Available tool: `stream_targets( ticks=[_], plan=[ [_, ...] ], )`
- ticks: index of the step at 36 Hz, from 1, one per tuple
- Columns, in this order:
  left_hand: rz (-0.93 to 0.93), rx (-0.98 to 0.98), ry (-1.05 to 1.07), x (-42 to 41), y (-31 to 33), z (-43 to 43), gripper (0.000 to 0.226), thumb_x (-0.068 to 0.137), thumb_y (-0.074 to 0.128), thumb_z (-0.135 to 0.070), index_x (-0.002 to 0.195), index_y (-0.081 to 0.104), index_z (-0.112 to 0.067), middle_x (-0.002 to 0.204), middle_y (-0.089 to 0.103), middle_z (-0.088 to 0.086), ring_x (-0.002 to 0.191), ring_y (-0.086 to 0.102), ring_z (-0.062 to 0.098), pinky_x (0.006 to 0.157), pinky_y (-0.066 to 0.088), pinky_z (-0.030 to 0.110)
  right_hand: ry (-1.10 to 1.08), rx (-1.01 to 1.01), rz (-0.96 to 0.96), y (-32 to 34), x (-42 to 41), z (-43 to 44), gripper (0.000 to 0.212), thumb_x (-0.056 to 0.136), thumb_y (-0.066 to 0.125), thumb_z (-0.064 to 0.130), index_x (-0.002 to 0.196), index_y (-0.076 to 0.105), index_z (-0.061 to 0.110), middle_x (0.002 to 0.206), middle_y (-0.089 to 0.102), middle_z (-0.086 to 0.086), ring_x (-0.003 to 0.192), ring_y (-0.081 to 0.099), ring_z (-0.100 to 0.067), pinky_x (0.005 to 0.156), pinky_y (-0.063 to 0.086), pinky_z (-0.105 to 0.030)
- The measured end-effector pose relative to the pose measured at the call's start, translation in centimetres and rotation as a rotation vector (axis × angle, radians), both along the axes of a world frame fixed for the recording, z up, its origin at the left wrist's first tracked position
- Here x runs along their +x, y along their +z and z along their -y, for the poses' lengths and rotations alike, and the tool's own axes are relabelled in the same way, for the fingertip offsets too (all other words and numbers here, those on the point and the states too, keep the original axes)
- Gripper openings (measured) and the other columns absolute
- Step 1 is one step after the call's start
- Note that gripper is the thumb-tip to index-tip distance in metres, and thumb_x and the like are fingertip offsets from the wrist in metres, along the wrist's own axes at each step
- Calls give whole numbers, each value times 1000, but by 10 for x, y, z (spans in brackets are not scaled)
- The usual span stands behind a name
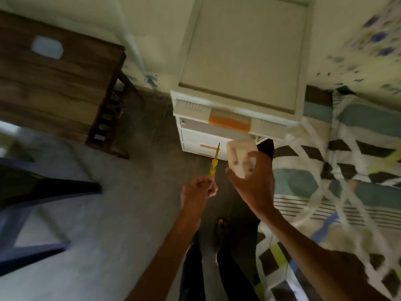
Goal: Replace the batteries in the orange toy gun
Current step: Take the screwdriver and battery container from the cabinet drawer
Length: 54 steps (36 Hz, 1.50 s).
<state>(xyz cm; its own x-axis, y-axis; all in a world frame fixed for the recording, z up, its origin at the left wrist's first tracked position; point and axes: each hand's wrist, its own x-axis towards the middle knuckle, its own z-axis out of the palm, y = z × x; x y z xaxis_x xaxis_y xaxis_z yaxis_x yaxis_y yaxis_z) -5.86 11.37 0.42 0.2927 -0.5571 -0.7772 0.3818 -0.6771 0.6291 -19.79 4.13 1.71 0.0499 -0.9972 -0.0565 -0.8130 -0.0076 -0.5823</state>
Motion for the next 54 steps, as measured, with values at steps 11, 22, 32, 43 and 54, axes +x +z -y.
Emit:
stream_targets(
  ticks=[11, 22, 32, 43, 54],
  plan=[
    [26, -84, 76, -31, 163, -12, 13, 94, 61, -19, 95, 67, -8, 80, 68, 6, 73, 61, 14, 70, 50, 24, -55, -113, 96, 161, -36, -20, 52, 72, 77, 52, 106, 42, 33, 107, 49, 9, 99, 52, -9, 76, 43, -13],
    [354, -154, 131, 11, 202, 109, 9, 86, 71, -22, 94, 74, -19, 87, 72, 1, 82, 67, 14, 65, 48, 18, -128, -147, 192, 181, 6, 83, 64, 70, 80, 49, 116, 51, 16, 114, 54, -3, 102, 53, -15, 77, 35, -16],
    [445, -42, -9, 72, 137, 201, 6, 73, 77, -27, 73, 76, -21, 74, 75, 0, 73, 73, 18, 80, 60, 38, -197, -64, -33, 145, 53, 158, 79, 70, 65, 65, 128, 41, 17, 132, 41, -8, 111, 50, -26, 82, 52, -40],
    [707, -78, -264, 63, 139, 220, 11, 83, 73, -17, 88, 66, -10, 80, 69, 1, 68, 61, 10, 47, 33, 5, -277, -36, -123, 123, 76, 183, 82, 68, 70, 60, 129, 41, 14, 133, 38, -13, 108, 50, -28, 72, 55, -36],
    [822, -118, -378, 57, 123, 223, 31, 79, 78, -29, 96, 62, -9, 87, 62, -2, 79, 60, 14, 62, 40, 19, -289, -141, -97, 128, 61, 173, 71, 85, 53, 64, 133, 40, 14, 136, 40, -14, 115, 47, -27, 88, 46, -35]
  ],
)
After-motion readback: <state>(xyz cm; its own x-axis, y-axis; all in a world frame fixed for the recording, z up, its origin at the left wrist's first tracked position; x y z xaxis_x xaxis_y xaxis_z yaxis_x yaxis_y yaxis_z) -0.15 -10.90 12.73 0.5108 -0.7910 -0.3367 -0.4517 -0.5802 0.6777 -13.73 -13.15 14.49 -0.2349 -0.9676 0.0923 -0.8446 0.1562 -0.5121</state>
